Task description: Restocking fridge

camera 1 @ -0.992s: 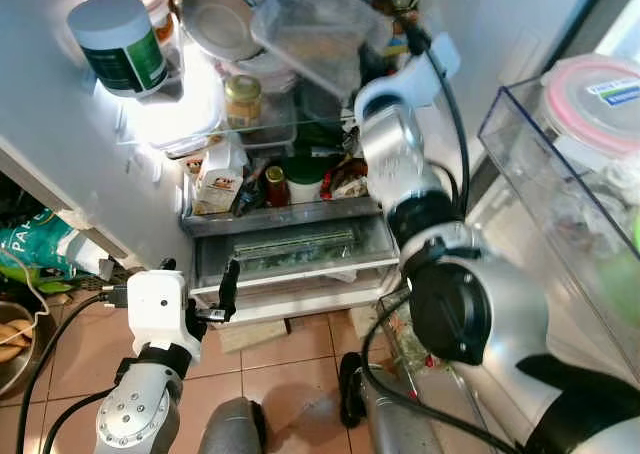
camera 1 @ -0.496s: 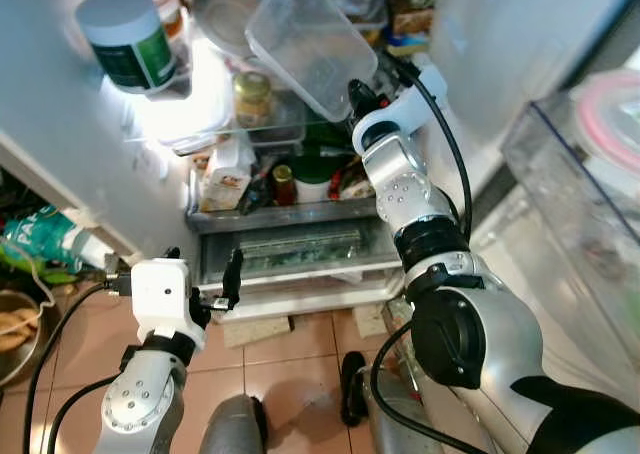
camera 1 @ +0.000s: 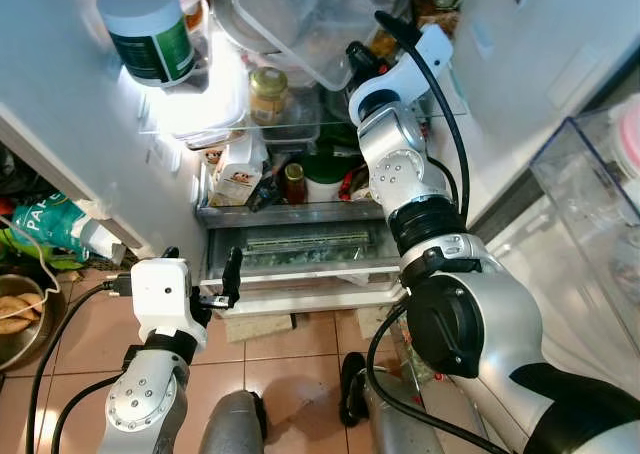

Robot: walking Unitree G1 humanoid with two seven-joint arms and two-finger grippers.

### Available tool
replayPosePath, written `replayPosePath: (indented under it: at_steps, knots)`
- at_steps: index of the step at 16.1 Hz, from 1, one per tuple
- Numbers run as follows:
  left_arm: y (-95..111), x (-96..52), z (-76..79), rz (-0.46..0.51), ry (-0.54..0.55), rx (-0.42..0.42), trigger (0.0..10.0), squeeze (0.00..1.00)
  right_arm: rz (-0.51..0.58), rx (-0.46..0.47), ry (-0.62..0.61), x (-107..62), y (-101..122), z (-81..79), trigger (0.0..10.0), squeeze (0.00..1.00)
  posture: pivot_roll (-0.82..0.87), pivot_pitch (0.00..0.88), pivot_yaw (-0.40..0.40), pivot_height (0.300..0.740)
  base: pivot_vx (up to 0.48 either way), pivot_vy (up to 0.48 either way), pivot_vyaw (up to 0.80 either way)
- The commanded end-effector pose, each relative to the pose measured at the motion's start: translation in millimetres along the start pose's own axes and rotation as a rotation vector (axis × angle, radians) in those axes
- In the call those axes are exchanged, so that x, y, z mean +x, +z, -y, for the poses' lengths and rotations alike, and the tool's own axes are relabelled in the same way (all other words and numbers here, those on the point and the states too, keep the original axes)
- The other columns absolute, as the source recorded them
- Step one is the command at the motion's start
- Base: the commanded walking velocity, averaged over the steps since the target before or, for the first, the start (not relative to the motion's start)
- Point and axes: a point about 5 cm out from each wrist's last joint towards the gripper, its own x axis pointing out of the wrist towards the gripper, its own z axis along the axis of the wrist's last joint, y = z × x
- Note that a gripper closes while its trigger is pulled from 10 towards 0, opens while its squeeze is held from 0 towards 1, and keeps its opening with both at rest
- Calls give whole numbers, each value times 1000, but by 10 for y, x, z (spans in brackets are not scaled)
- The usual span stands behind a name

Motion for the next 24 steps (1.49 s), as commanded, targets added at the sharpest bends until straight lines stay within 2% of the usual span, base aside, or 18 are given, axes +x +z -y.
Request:
replayPosePath:
  at_steps: [1,6,9,11,16,19,20,21,24]
  knots:
    - [-37,-14,-9,-16,11,6,10000,0,8,-18,0,16,26,-55,10000,0,221,253,2,740,0,0,0]
    - [-37,9,-26,-11,11,10,10000,0,117,-160,-111,33,371,270,10000,0,220,252,8,740,0,0,0]
    - [-30,17,-26,-8,5,15,10000,0,162,-121,-149,22,510,398,10000,0,216,251,15,740,0,0,0]
    - [-28,24,-29,-6,4,16,10000,0,170,-103,-142,31,510,361,10000,0,216,251,16,740,0,0,0]
    - [-15,5,-26,-3,12,17,10000,0,164,-40,-91,79,451,128,10000,0,228,259,10,740,0,0,0]
    - [-17,0,-26,-4,14,16,10000,0,156,-35,-83,76,400,95,10000,0,228,262,9,740,0,0,0]
    - [-16,0,-24,-4,14,16,10000,0,152,-34,-78,72,380,92,10000,125,227,263,9,740,0,0,0]
    - [-18,0,-24,-5,14,15,10000,0,141,-21,-84,65,339,98,10000,0,223,263,8,740,0,0,0]
    - [-21,-4,-23,-5,12,16,10000,0,118,50,-88,46,239,54,10000,0,222,267,8,740,0,0,0]
